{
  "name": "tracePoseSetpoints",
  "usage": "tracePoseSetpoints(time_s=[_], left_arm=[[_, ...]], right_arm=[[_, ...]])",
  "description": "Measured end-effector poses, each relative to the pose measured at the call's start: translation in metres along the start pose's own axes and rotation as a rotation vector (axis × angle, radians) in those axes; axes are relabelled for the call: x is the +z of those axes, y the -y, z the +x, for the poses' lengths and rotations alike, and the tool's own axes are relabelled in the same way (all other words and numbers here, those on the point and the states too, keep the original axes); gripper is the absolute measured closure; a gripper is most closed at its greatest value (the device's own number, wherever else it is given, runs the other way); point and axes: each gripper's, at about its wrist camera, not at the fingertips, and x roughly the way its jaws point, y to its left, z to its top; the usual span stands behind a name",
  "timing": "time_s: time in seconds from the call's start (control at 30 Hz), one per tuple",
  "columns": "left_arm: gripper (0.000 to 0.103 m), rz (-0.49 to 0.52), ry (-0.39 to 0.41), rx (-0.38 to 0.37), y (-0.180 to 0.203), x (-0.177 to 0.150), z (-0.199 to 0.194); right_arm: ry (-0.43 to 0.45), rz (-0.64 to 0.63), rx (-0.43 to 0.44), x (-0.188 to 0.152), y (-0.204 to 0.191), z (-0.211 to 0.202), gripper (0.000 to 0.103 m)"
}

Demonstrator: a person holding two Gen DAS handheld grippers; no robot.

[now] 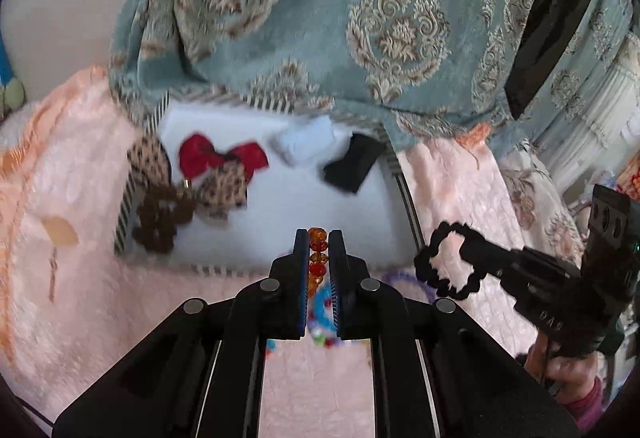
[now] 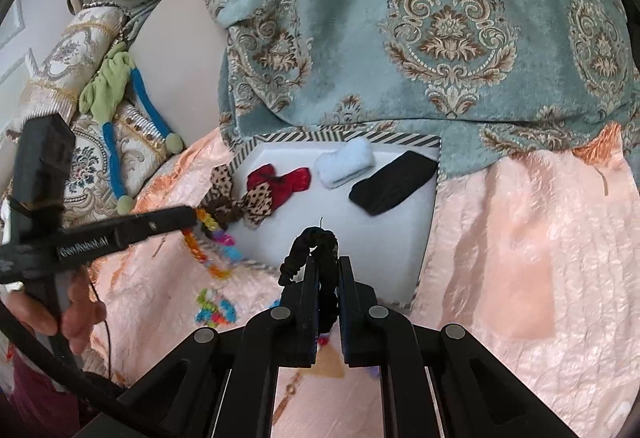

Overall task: Organize jewelry
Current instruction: 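Carry the rainbow bracelet and black scrunchie over the white tray with both tools, then open the left tool to drop the rainbow bracelet while the right tool releases the scrunchie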

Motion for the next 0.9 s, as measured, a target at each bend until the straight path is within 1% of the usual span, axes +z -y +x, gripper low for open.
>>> tracePoseSetpoints(time_s=[0.07, 0.2, 0.3, 0.43, 0.53, 0.7, 0.9], left_arm=[[0.095, -0.003, 0.010, 0.015, 0.003, 0.013, 0.007], [0.095, -0.018, 0.016, 0.020, 0.007, 0.027, 0.025], [0.095, -0.030, -0.002, 0.019, 0.007, 0.031, 0.047], [0.095, -0.046, -0.029, 0.040, 0.005, 0.037, 0.075], [0.095, -0.052, -0.051, 0.028, 0.005, 0.037, 0.092], [0.095, -0.050, -0.095, 0.041, 0.004, 0.030, 0.116], [0.095, -0.065, -0.113, 0.083, -0.012, 0.024, 0.132]], right_arm=[[-0.007, 0.005, -0.002, 0.005, 0.003, 0.010, 0.096], [-0.026, 0.014, -0.009, 0.013, 0.008, 0.032, 0.096], [-0.042, 0.021, -0.021, 0.017, 0.014, 0.049, 0.096], [-0.075, 0.036, -0.031, 0.019, 0.024, 0.072, 0.096], [-0.102, 0.033, -0.047, 0.019, 0.030, 0.087, 0.096], [-0.133, 0.030, -0.117, 0.019, 0.043, 0.108, 0.096], [-0.139, 0.023, -0.184, 0.017, 0.052, 0.121, 0.096]])
